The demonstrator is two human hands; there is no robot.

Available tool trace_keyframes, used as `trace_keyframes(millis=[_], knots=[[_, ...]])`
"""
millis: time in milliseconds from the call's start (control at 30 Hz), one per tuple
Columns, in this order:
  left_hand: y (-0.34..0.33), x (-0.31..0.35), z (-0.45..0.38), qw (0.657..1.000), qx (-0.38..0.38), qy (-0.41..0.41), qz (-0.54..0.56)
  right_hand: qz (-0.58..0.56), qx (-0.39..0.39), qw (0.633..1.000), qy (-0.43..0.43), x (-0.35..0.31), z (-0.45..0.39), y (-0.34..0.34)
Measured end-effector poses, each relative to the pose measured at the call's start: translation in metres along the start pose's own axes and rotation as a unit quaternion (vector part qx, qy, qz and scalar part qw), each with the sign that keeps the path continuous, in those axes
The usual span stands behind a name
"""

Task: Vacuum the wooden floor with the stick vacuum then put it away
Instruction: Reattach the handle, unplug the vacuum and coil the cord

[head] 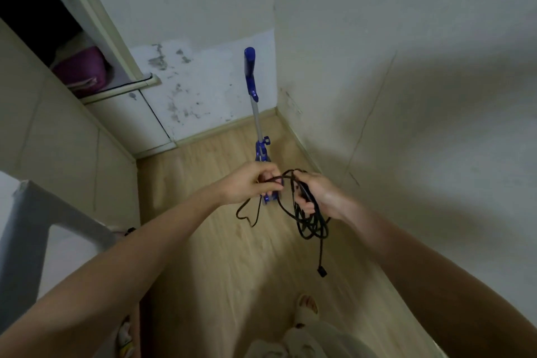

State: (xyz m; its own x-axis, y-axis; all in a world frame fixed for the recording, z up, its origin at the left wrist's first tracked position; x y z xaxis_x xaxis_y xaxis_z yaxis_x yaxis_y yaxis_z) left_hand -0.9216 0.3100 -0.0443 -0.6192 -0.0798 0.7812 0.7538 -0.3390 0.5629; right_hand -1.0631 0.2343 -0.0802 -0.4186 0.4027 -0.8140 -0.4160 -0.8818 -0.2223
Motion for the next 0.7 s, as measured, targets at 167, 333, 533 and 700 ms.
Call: trace_keyframes(millis=[167,333,533,700], knots=[[0.033,-0.038,-0.017,0.988,0.094,0.022,-0.121,-0.029,-0.009,0.999,-0.042,-0.025,-0.028,0.056],[0.051,-0.028,-0.065,0.973,-0.087,0.036,-0.212,-0.008,0.019,0.996,-0.09,-0.045,-0.043,0.082],[0.069,0.002,-0.121,0.954,-0.282,0.04,-0.097,0.096,-0.024,0.992,-0.073,-0.068,-0.074,0.082],[0.115,-0.027,-0.132,0.957,-0.277,0.064,-0.048,0.031,-0.094,0.993,-0.069,-0.079,-0.086,0.074]])
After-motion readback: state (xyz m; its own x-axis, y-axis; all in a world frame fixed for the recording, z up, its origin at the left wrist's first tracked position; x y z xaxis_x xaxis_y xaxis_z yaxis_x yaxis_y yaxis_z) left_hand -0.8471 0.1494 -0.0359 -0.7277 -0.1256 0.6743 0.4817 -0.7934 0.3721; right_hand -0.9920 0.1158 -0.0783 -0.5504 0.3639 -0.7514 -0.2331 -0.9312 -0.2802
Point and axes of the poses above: each hand's wrist, its own z-axis away from the middle knuckle, its own y-axis out of the back of the hand, x = y × z, the point moved 4 cm from there along -z, towards the middle knuckle, and after that the axes turned 14 degrees about -x, right-handed, at the moved point
